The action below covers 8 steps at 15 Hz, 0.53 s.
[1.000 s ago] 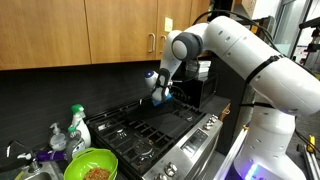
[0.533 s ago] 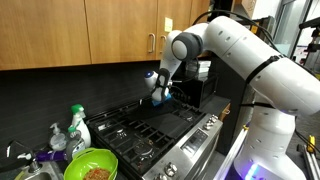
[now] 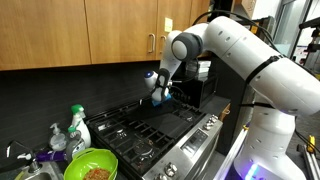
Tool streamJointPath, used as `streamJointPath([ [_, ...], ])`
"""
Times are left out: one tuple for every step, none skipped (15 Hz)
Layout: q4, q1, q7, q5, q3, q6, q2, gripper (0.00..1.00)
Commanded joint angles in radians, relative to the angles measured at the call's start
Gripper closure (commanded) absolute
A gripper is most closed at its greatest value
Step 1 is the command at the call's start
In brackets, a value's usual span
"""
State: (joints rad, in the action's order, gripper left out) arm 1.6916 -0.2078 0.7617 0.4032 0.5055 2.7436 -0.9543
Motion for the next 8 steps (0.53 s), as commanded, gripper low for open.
streamJointPath([
  [-0.003, -0.005, -0.015, -0.03, 0.011, 0.002, -0.006, 1.0],
  [-0.003, -0.005, -0.014, -0.03, 0.011, 0.002, -0.005, 1.0],
  [-0.003, -0.004, -0.015, -0.031, 0.01, 0.0, -0.006, 1.0],
  [-0.006, 0.0, -0.022, -0.033, 0.006, -0.007, -0.006, 0.91],
  [-0.008, 0.007, -0.03, -0.036, -0.002, -0.008, -0.005, 0.73],
  [-0.008, 0.009, -0.033, -0.038, -0.004, -0.016, -0.006, 0.68],
  [-0.01, 0.012, -0.038, -0.04, -0.008, -0.024, -0.005, 0.64],
  [-0.006, 0.015, -0.044, -0.044, -0.011, -0.032, -0.001, 0.56],
])
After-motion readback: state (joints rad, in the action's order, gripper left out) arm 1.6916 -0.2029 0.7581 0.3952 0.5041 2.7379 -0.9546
